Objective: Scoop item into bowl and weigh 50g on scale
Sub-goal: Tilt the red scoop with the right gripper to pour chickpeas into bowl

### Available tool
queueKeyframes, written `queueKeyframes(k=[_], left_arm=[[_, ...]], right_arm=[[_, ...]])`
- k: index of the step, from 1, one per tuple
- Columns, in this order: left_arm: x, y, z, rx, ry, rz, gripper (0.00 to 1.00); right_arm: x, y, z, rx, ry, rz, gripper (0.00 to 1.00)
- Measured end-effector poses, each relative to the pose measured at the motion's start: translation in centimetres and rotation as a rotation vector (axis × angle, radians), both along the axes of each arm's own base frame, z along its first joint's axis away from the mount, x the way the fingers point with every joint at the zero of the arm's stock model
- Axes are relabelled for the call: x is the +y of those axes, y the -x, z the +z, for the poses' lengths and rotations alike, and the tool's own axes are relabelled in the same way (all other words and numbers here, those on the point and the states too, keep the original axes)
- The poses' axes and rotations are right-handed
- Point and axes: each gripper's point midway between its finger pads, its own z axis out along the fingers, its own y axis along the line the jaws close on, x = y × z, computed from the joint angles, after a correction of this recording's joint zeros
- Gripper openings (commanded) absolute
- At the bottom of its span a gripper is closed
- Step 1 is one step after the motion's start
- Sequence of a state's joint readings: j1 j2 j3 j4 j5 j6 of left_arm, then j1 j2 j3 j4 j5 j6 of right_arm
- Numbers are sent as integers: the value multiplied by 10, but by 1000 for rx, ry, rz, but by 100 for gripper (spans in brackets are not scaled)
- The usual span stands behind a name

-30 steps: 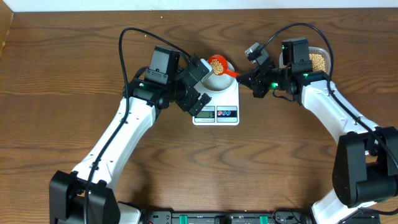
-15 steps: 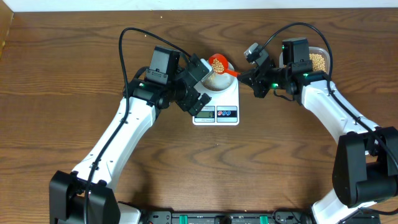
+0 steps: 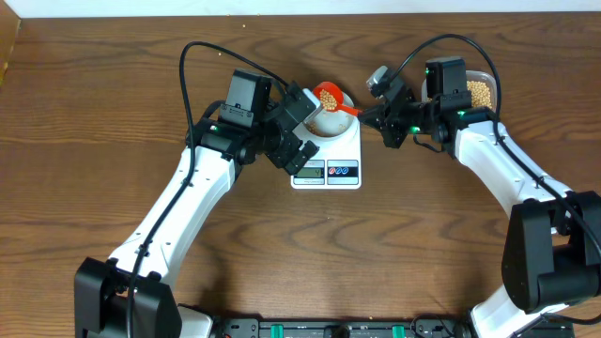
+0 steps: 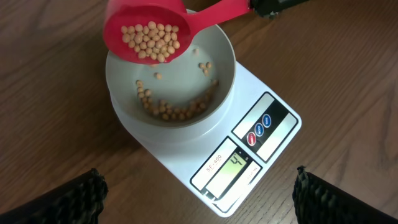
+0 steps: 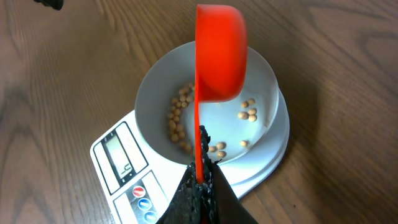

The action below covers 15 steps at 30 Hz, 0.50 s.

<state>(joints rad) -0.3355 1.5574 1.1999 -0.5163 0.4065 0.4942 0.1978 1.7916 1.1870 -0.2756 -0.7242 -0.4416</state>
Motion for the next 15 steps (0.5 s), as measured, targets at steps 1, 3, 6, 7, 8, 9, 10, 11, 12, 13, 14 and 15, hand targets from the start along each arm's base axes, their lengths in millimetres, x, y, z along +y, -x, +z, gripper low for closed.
queueKeyframes(k=[1, 3, 6, 7, 8, 9, 10, 11, 12, 13, 14, 15], left_arm=[[0, 0, 0, 0, 0, 0, 98], [0, 0, 0, 0, 0, 0, 98], [0, 0, 0, 0, 0, 0, 98], [0, 0, 0, 0, 0, 0, 98], [0, 0, 0, 0, 0, 0, 98], [0, 0, 0, 0, 0, 0, 98], [0, 0, 0, 0, 0, 0, 98], [0, 0, 0, 0, 0, 0, 98], [0, 0, 0, 0, 0, 0, 98], [0, 0, 0, 0, 0, 0, 98], [0, 0, 0, 0, 0, 0, 98], [0, 0, 0, 0, 0, 0, 98]], right_arm=[[0, 0, 0, -6, 3, 5, 1], [0, 0, 0, -14, 6, 10, 1], [-1, -1, -1, -22, 14, 13, 1], [-1, -1, -1, -25, 17, 13, 1], [-1, -1, -1, -29, 21, 14, 1], [-2, -1, -1, -34, 26, 15, 1], [-2, -2, -1, -38, 29, 17, 1], [-2, -2, -2, -43, 33, 20, 1], [-2, -2, -2, -48, 36, 22, 1], [-2, -2, -2, -50, 38, 24, 1], [-3, -2, -2, -53, 40, 25, 1], [-3, -2, -2, -55, 41, 27, 1]])
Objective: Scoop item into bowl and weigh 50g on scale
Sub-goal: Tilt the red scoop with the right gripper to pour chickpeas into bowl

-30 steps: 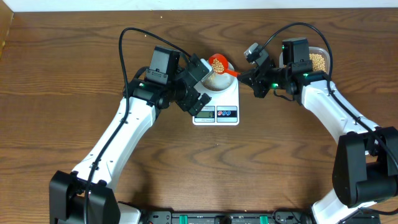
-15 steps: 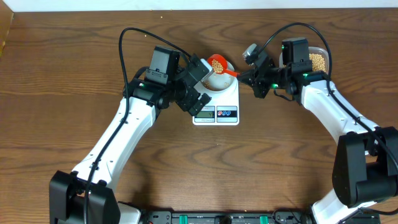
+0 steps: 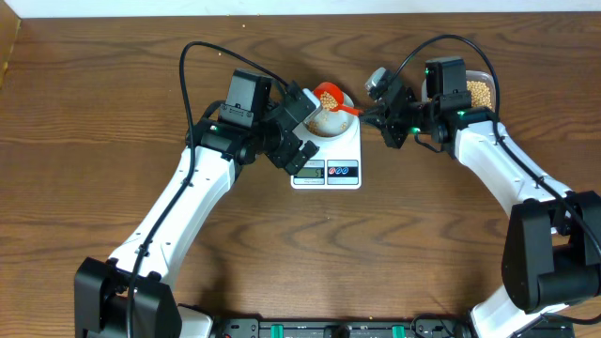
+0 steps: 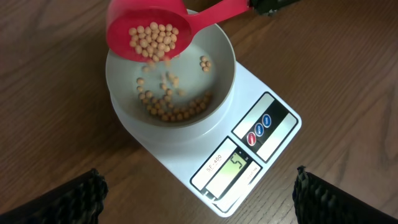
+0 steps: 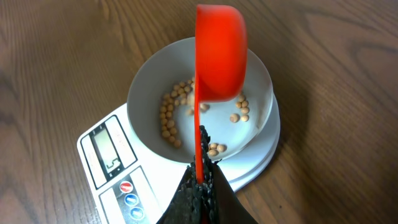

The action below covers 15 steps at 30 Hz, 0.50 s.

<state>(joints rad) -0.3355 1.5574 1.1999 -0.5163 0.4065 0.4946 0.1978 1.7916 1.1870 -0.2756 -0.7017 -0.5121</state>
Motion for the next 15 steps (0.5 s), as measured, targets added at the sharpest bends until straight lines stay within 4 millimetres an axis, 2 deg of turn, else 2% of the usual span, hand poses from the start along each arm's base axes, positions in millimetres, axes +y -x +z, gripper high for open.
queueKeyframes(k=[15], left_arm=[[0, 0, 0, 0, 0, 0, 98]], right_arm=[[9, 4, 0, -77, 38, 83, 1]])
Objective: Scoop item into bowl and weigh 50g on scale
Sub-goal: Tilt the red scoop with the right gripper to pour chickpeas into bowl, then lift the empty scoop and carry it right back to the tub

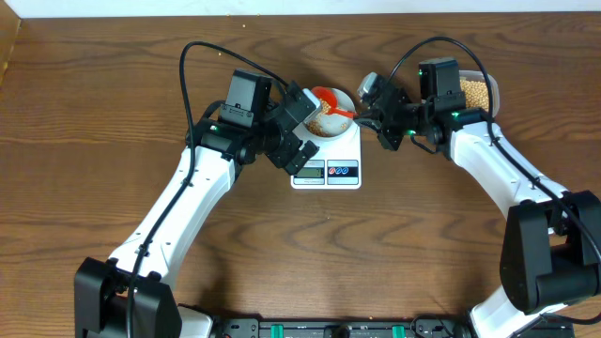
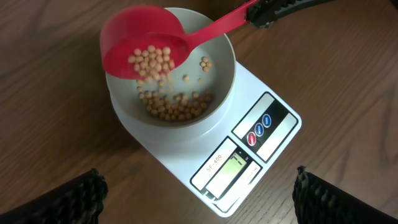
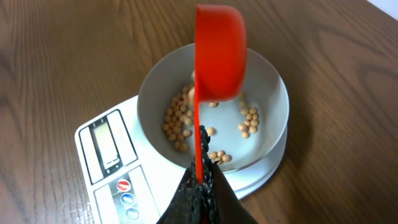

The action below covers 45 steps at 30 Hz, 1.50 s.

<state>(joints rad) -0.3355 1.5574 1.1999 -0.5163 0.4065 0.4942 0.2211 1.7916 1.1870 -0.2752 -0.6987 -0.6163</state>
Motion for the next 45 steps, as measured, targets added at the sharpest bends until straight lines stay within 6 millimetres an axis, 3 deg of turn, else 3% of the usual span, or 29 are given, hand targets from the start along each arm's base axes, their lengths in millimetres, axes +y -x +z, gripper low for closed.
queueKeyframes(k=[28, 39, 45], left_arm=[[0, 0, 0, 0, 0, 0, 98], [0, 0, 0, 0, 0, 0, 98], [0, 0, 0, 0, 0, 0, 98]], right_arm=[[-2, -4, 0, -78, 42, 40, 1], [2, -21, 18, -83, -43, -52, 1], [1, -23, 44, -106, -83, -93, 1]])
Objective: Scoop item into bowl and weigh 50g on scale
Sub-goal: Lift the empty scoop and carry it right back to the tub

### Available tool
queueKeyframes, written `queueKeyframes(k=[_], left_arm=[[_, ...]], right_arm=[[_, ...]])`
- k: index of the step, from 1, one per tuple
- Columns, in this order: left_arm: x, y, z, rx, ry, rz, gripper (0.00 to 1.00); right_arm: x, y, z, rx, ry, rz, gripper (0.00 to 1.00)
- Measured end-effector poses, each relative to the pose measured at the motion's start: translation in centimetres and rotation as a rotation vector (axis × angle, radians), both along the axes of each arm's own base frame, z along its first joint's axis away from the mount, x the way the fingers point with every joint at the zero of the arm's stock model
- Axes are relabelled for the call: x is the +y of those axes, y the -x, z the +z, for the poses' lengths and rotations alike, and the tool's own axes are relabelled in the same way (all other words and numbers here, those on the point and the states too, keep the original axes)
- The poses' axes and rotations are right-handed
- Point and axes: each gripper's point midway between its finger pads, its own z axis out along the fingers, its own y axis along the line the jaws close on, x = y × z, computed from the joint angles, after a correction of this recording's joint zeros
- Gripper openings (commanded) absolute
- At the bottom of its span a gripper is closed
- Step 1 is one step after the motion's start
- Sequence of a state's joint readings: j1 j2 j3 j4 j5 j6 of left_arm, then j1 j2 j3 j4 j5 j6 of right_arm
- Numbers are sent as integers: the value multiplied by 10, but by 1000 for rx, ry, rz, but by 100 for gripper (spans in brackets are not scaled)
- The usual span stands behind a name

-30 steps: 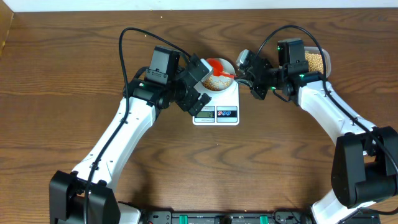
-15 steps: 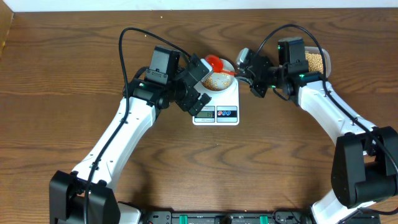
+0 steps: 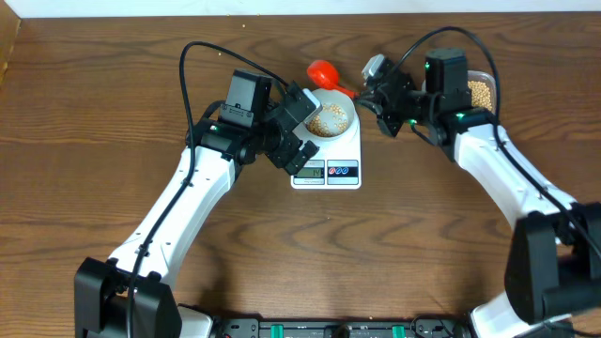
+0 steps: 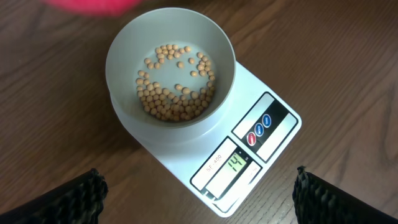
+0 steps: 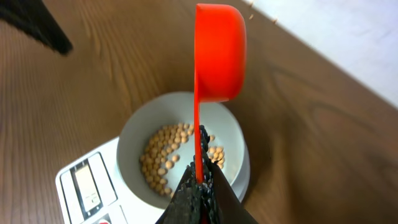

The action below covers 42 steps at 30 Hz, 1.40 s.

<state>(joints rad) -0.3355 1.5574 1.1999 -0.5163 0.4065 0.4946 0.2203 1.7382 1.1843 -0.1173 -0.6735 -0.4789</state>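
A grey bowl (image 4: 171, 62) holding a layer of tan beans (image 4: 175, 87) stands on the white scale (image 4: 249, 140), whose display reads 14. My right gripper (image 5: 199, 177) is shut on the handle of the red scoop (image 5: 219, 53), which is raised behind the bowl, seen edge-on. In the overhead view the red scoop (image 3: 324, 72) hangs beyond the bowl (image 3: 329, 117), with the right gripper (image 3: 368, 91) at its handle. My left gripper (image 4: 196, 190) is open, hovering above the scale's front, its fingers (image 4: 68, 196) wide apart.
A clear container of beans (image 3: 481, 91) sits at the back right, beside the right arm. Brown wooden table (image 3: 376, 253) all round; a pale wall edge runs along the far side.
The scoop was tipped over the bowl with beans spilling out; now it is lifted up and back, clear of the bowl. More beans lie in the bowl. The display reads 14.
The scoop was held over the bowl with beans in it, the display at 4. Then beans were falling and it read 5. Then the scoop sat lower, still pouring. Now it is raised behind the bowl, and the scale reads 14.
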Motion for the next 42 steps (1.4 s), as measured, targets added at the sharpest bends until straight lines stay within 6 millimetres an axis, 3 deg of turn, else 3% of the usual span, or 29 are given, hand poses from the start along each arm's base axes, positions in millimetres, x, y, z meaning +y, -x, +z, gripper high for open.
queueKeyframes(k=[6, 10, 13, 25, 28, 35, 42], left_arm=[[0, 0, 0, 0, 0, 0, 98], [0, 0, 0, 0, 0, 0, 98], [0, 0, 0, 0, 0, 0, 98], [0, 0, 0, 1, 2, -2, 98], [0, 0, 0, 1, 3, -2, 98], [-1, 0, 0, 1, 3, -2, 98], [-1, 0, 0, 1, 3, -2, 98]], right_arm=[[-12, -2, 42, -72, -7, -94, 1], [-26, -9, 59, -100, 10, -208, 1], [-37, -14, 60, -94, 22, -279, 1], [-76, -5, 26, 171, 14, -505, 1], [-79, 1, 31, 184, 9, -523, 2], [-92, 26, 76, 120, -4, -571, 1], [-113, 52, 69, 190, 75, -663, 1]])
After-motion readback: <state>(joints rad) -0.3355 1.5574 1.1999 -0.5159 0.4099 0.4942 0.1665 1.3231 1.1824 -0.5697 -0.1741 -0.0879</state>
